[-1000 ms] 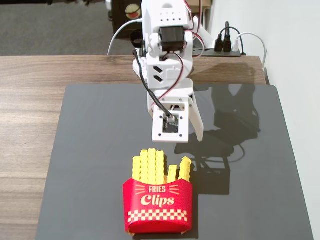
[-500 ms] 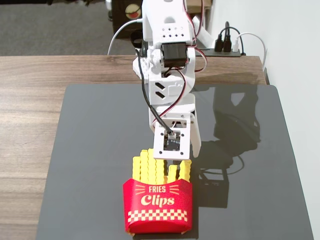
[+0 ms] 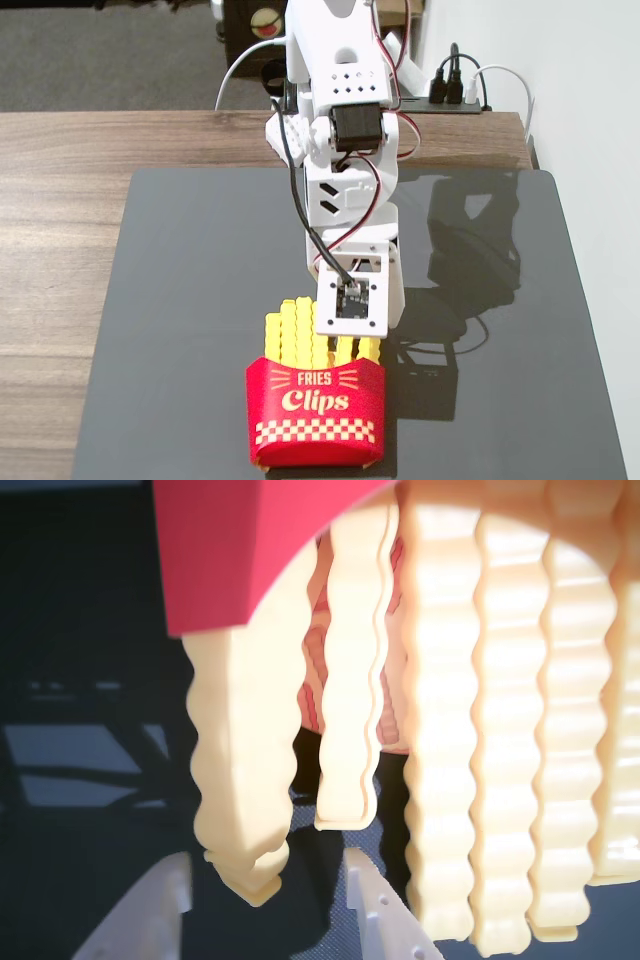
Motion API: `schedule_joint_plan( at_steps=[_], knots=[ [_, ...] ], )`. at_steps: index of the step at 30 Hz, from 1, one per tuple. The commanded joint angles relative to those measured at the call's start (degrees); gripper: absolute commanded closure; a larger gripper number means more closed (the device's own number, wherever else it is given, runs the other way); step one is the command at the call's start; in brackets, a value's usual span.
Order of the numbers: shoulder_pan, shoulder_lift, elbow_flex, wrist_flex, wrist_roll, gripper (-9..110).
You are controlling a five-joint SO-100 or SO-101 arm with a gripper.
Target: Grab a fry
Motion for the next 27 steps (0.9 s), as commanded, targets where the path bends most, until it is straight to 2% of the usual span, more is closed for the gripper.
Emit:
schedule_joint_plan(
  at_steps=[1, 7, 19, 27],
  knots=[
    [-0.53, 0.09, -2.64, -0.97, 0.26, 85],
    [-0.97, -0.70, -2.99, -1.67, 0.70, 85],
    [-1.85, -1.85, -3.87, -2.90, 2.37, 99],
    [-2.02, -1.85, -3.96, -2.72, 2.55, 99]
  ],
)
